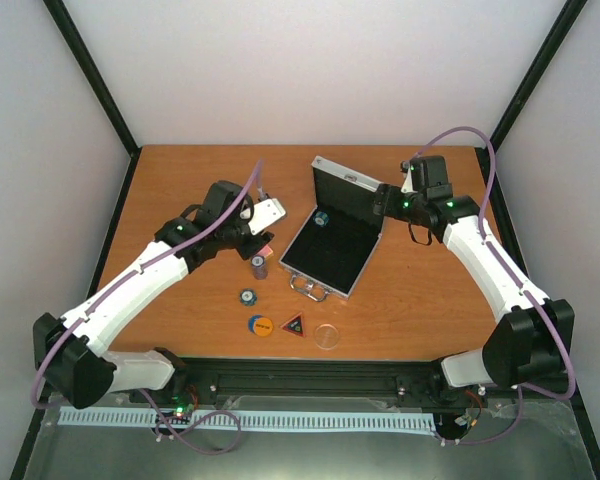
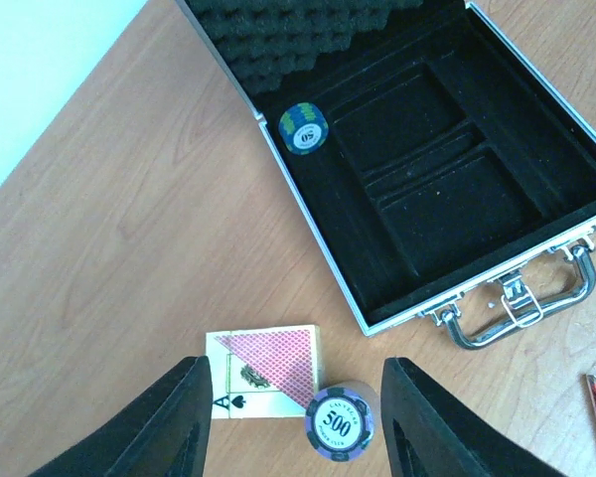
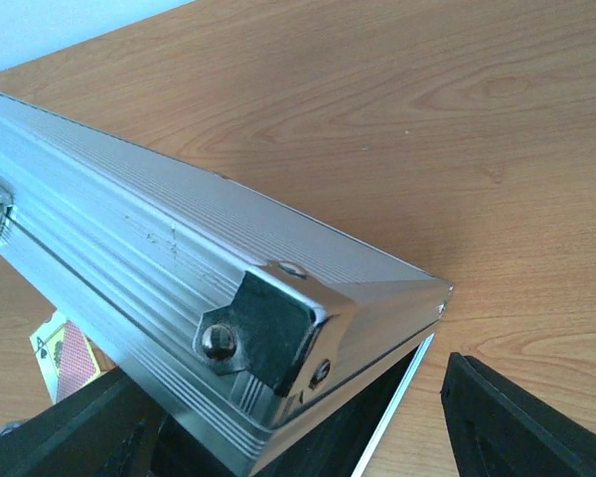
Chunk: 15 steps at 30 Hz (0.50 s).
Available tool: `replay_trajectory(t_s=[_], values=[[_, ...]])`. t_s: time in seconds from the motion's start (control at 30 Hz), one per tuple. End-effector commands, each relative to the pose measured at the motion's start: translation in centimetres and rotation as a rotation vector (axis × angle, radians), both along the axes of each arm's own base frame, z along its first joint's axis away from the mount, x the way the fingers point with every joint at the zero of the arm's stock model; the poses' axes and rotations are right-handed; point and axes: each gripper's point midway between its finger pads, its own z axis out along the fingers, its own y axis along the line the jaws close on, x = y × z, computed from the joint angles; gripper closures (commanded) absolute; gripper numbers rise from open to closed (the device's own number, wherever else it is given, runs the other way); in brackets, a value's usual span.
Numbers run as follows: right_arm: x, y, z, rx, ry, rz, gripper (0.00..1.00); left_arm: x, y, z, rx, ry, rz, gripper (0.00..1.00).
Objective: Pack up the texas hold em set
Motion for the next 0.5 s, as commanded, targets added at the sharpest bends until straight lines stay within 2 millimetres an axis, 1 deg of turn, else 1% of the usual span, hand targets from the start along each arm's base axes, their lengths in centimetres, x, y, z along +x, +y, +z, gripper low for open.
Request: replay_trajectory(t_s=[0.0,0.1,0.23,0.4,0.47], values=[[0.1,0.2,1.6,0.003,-0.042,0.04,0.21,-0.4,0.8,-0.2,-0.028,0.034,0.061,0.51],[-0.5,0.6,1.7,0.012,-0.039,0.071,0.21,-0.2,1.0,-0.2,-0.027,0.029,0.075,0.49],[-1.0,0.6,1.6,0.013,-0.032,0.08,0.21,0.1,0.9,-0.6,-0.023,0.037,0.084,0.49],[-1.3,0.0,2.9,-0.013,-0.073,0.064,0.2,0.3,0.8,-1.3,-0.017,0.05,0.089,0.49],[-1.3,-0.4,3.2,-0.032,-0.08,0.056,0.17,0.3,0.8,-1.5,-0.015,0.053,0.09,0.48]])
